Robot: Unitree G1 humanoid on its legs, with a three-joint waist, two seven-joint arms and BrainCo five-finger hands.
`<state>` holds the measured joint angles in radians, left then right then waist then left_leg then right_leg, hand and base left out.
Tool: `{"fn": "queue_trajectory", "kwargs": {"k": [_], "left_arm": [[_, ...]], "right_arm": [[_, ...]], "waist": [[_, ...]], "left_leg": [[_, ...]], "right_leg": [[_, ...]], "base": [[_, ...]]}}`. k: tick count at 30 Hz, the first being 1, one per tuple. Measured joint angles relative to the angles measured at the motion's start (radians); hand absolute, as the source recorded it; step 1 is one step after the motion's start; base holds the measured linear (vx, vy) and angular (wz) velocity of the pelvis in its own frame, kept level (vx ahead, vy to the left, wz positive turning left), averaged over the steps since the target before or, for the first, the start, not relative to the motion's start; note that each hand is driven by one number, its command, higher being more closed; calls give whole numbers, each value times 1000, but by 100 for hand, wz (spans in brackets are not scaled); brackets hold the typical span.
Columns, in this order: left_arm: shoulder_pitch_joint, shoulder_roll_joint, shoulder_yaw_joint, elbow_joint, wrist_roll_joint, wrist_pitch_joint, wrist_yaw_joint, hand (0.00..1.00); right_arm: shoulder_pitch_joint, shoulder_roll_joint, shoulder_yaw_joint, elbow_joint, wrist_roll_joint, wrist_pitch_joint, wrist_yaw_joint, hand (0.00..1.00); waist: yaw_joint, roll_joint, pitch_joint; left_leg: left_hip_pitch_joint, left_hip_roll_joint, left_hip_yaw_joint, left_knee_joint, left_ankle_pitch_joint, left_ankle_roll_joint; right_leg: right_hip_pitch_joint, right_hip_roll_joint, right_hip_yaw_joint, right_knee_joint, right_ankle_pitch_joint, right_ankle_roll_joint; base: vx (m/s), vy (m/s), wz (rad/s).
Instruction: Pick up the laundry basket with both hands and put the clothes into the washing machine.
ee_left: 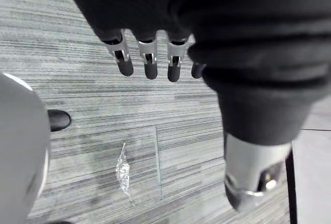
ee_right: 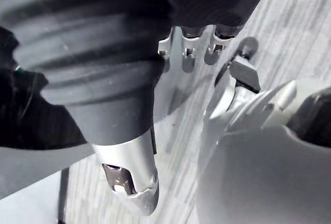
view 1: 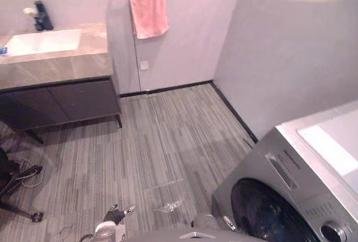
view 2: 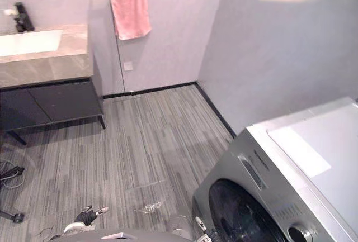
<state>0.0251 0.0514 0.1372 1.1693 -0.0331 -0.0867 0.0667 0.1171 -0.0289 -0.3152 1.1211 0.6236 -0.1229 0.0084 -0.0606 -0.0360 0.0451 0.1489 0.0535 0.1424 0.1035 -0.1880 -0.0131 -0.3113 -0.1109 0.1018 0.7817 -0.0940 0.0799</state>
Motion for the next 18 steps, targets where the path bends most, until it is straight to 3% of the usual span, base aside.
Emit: {"fn": "queue_trajectory", "kwargs": {"k": [3,4,5,6,8,10,16,18], "left_arm": [[-3,-3,37,-15,1,0,0,0],[-3,-7,54,-15,5,1,0,0],[-4,-9,72,-16,15,1,0,0],[-8,-24,91,-9,17,0,0,0],[-21,-56,98,1,19,0,-6,0],[-37,-97,95,2,20,0,-9,0],[-38,-86,44,21,39,0,-8,0],[-30,-60,14,21,37,0,-8,0]], "right_arm": [[-2,7,20,-4,0,-3,0,0],[-1,9,20,-4,0,-3,-1,0],[6,21,18,-4,1,-2,-1,0],[10,17,14,-2,1,-2,-2,0],[-6,2,8,-3,1,-4,-2,0],[-17,0,-11,-3,1,-4,-2,0],[-23,2,-50,48,0,0,1,0],[-24,0,-52,79,-1,1,1,0]], "waist": [[-2,-11,3],[-4,-12,3],[-6,-26,-2],[-6,-22,-3],[-8,18,10],[-12,34,14],[-18,19,-1],[-23,12,-25]], "left_leg": [[4,35,-4,0,-10,-36],[10,41,-1,1,-17,-51],[18,41,1,1,-32,-74],[35,63,8,-2,-41,-91],[49,98,30,-21,-35,-110],[65,115,36,-61,-9,-127],[71,123,39,-62,33,-134],[3,130,11,57,33,-134]], "right_leg": [[-15,38,-4,-157,-26,-19],[-2,45,0,-234,-4,-18],[31,41,4,-345,59,10],[69,56,-2,-378,11,20],[66,97,-10,-378,1,3],[63,116,-28,-372,-12,-12],[96,113,-61,-392,-55,-26],[125,103,-80,-452,-46,-31]], "base": [[107,-123,6],[200,-228,-8],[256,-282,-6],[218,-255,-6],[180,-211,-14],[127,-189,0],[5,-104,18],[-12,-59,36]]}}
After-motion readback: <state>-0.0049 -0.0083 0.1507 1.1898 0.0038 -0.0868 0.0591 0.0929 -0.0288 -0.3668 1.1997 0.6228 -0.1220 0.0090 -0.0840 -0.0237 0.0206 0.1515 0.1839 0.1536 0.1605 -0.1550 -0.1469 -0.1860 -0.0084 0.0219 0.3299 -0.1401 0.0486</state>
